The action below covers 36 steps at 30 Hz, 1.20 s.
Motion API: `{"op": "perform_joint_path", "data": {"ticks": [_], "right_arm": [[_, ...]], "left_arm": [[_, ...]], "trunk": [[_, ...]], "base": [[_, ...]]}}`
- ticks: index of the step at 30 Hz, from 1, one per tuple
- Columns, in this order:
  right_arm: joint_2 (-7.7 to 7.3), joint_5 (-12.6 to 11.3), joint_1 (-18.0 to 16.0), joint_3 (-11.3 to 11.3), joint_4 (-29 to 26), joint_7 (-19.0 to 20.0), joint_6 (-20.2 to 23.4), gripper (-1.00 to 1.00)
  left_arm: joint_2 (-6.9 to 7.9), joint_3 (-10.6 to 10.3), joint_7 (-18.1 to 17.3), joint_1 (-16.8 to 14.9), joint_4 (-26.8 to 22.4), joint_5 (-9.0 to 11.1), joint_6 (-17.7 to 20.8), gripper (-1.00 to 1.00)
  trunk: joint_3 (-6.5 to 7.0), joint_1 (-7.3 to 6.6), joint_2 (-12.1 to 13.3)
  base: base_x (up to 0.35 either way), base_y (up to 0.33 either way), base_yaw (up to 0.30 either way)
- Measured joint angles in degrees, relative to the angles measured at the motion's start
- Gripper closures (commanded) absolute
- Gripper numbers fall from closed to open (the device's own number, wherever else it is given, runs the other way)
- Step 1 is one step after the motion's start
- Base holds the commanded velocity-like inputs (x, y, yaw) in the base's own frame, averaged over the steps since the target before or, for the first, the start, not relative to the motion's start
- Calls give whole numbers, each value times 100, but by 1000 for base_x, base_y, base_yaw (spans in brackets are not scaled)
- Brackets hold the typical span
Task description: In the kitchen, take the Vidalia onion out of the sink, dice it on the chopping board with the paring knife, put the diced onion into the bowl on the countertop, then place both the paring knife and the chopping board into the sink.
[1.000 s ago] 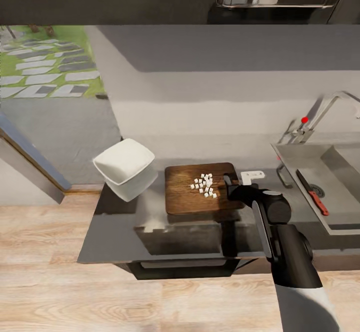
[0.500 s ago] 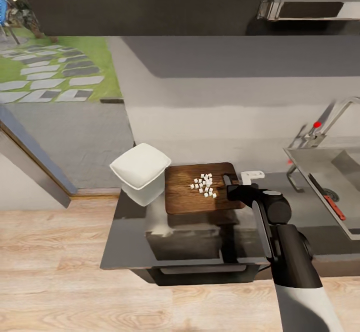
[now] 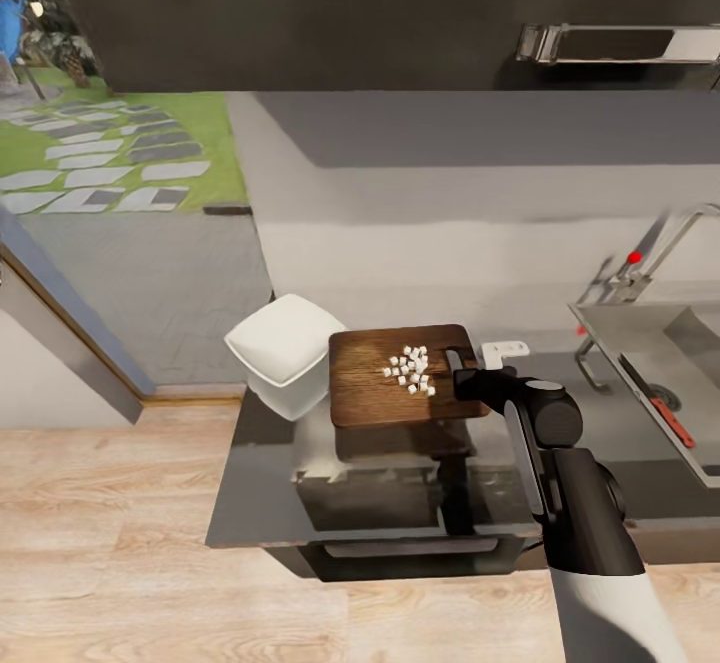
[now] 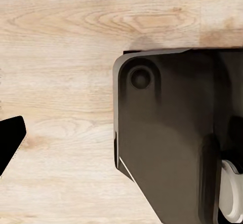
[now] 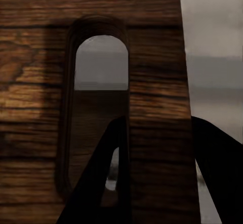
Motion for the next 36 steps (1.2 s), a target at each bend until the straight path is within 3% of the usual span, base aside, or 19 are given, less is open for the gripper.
{"op": "perform_joint_path", "data": {"ticks": [25,36], "right_arm": [[0,1,1,7,3,1,1,100],[-57,-18,0,21,6,8,-17,100]], "left_arm": [[0,1,0,0,-1,0,0,-100],[-3,-1,0,0,4,0,-1,-100]], "trunk": [[226,0,0],[262,2,1]], "base": [[182,224,0],[22,22,0]]}}
